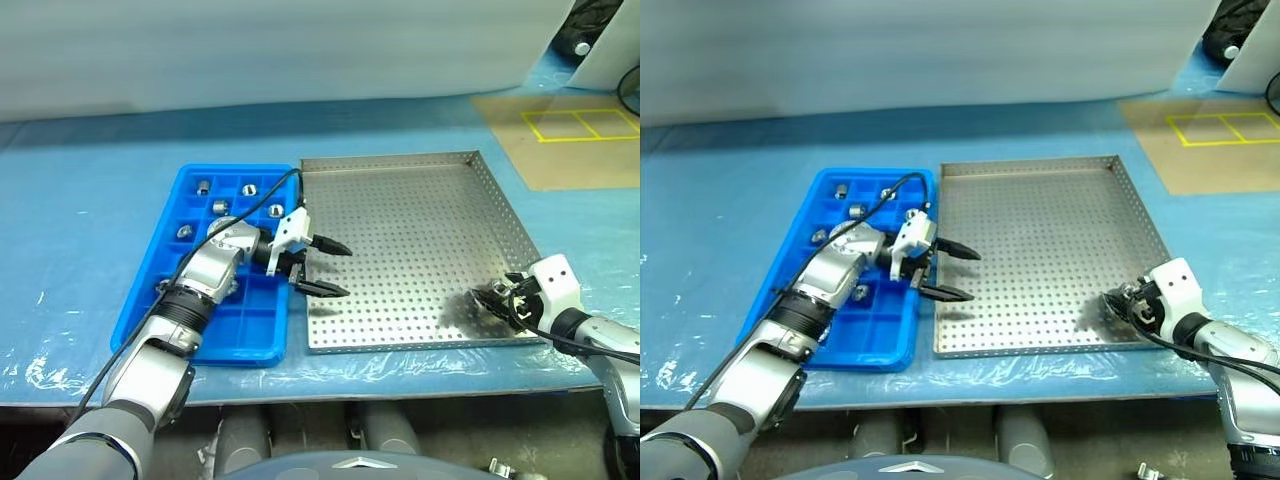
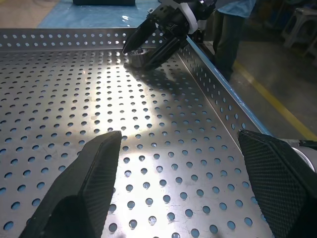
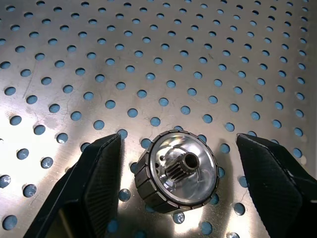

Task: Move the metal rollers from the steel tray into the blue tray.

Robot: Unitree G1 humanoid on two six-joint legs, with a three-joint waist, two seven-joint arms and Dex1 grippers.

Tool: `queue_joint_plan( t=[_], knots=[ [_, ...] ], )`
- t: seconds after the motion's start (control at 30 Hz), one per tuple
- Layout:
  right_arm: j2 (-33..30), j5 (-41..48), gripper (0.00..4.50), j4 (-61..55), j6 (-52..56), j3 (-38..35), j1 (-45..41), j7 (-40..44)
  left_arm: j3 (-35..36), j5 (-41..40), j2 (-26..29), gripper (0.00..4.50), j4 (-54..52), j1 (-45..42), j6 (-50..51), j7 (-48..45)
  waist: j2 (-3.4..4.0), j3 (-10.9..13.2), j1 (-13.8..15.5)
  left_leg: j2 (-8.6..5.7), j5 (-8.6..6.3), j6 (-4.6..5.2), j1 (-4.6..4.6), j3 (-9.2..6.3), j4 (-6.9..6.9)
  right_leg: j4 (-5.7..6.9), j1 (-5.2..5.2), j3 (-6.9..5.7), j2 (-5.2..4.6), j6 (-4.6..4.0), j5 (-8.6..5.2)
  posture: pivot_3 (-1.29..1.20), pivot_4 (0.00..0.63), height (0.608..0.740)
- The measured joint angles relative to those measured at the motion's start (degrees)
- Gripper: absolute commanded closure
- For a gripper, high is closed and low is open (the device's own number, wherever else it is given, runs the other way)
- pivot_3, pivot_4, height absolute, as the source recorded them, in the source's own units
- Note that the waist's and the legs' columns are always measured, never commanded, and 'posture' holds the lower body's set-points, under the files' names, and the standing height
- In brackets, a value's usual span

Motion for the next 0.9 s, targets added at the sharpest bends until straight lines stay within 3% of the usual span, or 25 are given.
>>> queue_joint_plan(
  t=[0.07,0.13,0.17,0.23,0.63,0.73,0.9],
  knots=[
    [0.0,0.08,1.84,0.01,-0.01,0.29,-0.07,0.27,0.0,-0.01,0.12,0.54,-0.62,0.0,0.11,0.15,0.0,0.0,0.14,0.01,0.0,0.0,0.01,0.0,-0.01,0.0,0.0,0.0,0.0,0.0,0.0,-0.45,0.15,0.74],
    [-0.04,-0.23,1.84,0.08,-0.15,0.79,-0.23,0.1,0.01,-0.01,0.23,0.54,-0.95,0.01,0.43,0.3,0.0,0.0,0.28,0.01,0.0,0.01,0.01,0.0,-0.01,0.0,0.0,0.0,0.01,0.0,0.0,-0.44,0.15,0.74],
    [-0.03,-0.15,2.34,0.09,-0.14,0.83,-0.23,0.21,0.01,-0.01,0.24,0.54,-0.97,0.03,0.46,0.32,0.0,0.0,0.37,0.01,0.01,0.01,0.01,0.0,-0.01,-0.01,0.0,0.0,0.01,0.0,0.0,-0.45,0.15,0.74],
    [-0.04,0.23,2.82,0.08,-0.07,0.81,-0.14,0.69,0.01,-0.02,0.32,0.54,-1.0,0.1,0.53,0.34,0.01,0.0,0.72,0.01,0.0,0.01,0.02,0.0,-0.02,-0.01,0.0,0.0,0.01,0.0,0.0,-0.45,0.15,0.74],
    [0.07,0.17,2.84,-0.14,1.93,3.13,-3.66,-0.39,0.75,-0.08,2.66,0.54,-1.33,1.0,0.73,0.37,0.0,0.0,-0.02,0.0,0.0,-0.01,0.11,-0.02,0.05,0.08,-0.01,0.09,0.02,0.01,0.02,-0.4,0.15,0.74],
    [1.16,2.36,2.84,-3.35,4.61,6.69,-10.09,0.25,1.99,-0.19,4.45,0.54,-1.81,0.88,1.2,0.58,0.06,0.0,-0.82,-0.01,0.03,-0.07,0.18,-0.16,0.1,0.33,-0.14,0.16,0.05,0.02,0.03,-0.35,0.15,0.74],
    [1.55,4.94,2.84,-6.39,7.01,12.44,-20.1,2.85,3.8,-0.2,7.82,0.54,-2.35,0.94,1.27,1.38,0.1,-0.02,0.24,0.02,0.07,-0.11,0.13,-0.18,-0.01,0.27,-0.12,0.09,0.05,0.0,0.03,-0.27,0.15,0.74]
  ],
)
